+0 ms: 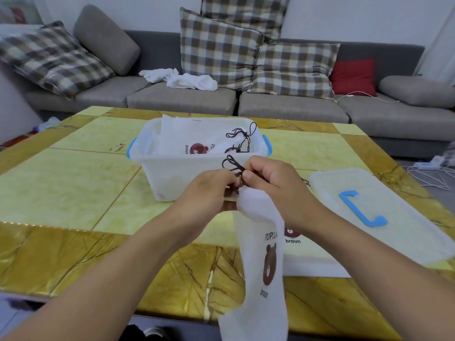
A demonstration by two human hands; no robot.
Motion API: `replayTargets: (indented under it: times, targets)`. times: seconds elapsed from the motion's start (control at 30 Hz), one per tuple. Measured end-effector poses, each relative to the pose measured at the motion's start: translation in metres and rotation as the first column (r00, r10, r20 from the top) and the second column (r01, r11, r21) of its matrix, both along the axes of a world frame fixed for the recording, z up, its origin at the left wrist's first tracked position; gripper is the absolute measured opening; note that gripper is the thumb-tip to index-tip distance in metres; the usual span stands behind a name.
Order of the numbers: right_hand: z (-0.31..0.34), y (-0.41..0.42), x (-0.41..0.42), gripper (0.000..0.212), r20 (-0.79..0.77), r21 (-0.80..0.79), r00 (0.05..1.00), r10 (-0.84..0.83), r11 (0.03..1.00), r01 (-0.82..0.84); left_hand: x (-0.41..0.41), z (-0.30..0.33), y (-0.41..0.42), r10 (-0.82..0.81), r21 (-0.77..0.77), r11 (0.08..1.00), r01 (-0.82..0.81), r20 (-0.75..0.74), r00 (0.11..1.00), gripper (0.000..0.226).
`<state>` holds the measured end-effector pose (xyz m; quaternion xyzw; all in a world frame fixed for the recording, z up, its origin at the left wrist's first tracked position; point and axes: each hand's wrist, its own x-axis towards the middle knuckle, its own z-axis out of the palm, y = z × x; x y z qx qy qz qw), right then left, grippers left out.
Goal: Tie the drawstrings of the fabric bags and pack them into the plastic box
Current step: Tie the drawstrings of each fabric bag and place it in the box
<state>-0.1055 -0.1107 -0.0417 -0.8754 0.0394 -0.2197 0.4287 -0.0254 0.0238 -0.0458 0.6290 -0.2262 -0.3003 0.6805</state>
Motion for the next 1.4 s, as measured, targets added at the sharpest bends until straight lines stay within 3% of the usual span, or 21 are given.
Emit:
replayTargets:
  times: [0.1,0.27,0.37,0.53,0.77,0.87,0.93,1.0,1.03,1.23,1.4]
  targets:
    - [0.0,0.0,-0.002,0.031,-0.026,0.027,1.0,0.005,1.0,-0.004,-0.001,-0.005,0.002,0.009,0.101,0.993,-0.062,0.454,0.891,0.032]
    - [0.002,-0.004,-0.004,0.027,-0.007,0.066,1.0,0.015,0.998,-0.015,0.006,-0.005,0.005,0.149,0.032,0.973,-0.226,0.662,0.735,0.017]
    - [0.002,-0.001,-0.003,0.028,-0.007,0.072,1.0,0.027,0.997,-0.026,0.005,-0.002,0.006,0.165,0.062,0.963,-0.262,0.635,0.755,0.016]
    - [-0.001,0.001,0.001,0.025,-0.01,0.125,1.0,0.029,0.992,-0.027,0.0,0.001,0.009,0.16,0.091,0.973,-0.21,0.388,0.908,0.018]
    - [-0.002,0.002,0.004,0.028,-0.016,0.103,0.999,0.028,0.994,-0.026,-0.012,0.004,0.008,0.176,0.08,0.973,-0.215,0.337,0.925,0.013]
    - [-0.001,0.003,0.004,0.028,-0.028,0.073,1.0,0.006,0.997,-0.004,-0.01,0.004,0.007,0.358,0.051,0.905,-0.422,0.445,0.821,0.017]
    - [0.0,0.003,0.002,0.029,-0.035,0.077,0.999,0.004,0.997,-0.001,-0.01,0.006,0.009,0.448,-0.068,0.843,-0.534,0.639,0.626,0.024]
    - [0.0,0.005,0.001,0.028,-0.04,0.078,0.999,0.005,0.997,-0.002,-0.012,0.008,0.011,0.431,-0.175,0.851,-0.495,0.772,0.468,0.018]
    - [0.0,0.005,0.001,0.027,-0.041,0.073,0.999,0.002,0.997,0.001,-0.012,0.008,0.011,0.407,-0.183,0.865,-0.466,0.8,0.44,0.017]
    - [0.001,0.004,0.001,0.026,-0.025,0.083,0.999,0.03,0.996,-0.028,-0.01,0.006,0.011,0.278,-0.105,0.93,-0.353,0.828,0.486,0.016]
    - [0.002,0.004,0.0,0.025,-0.002,0.078,0.998,0.06,0.995,-0.06,-0.012,0.009,0.012,0.168,-0.011,0.966,-0.259,0.785,0.596,0.023]
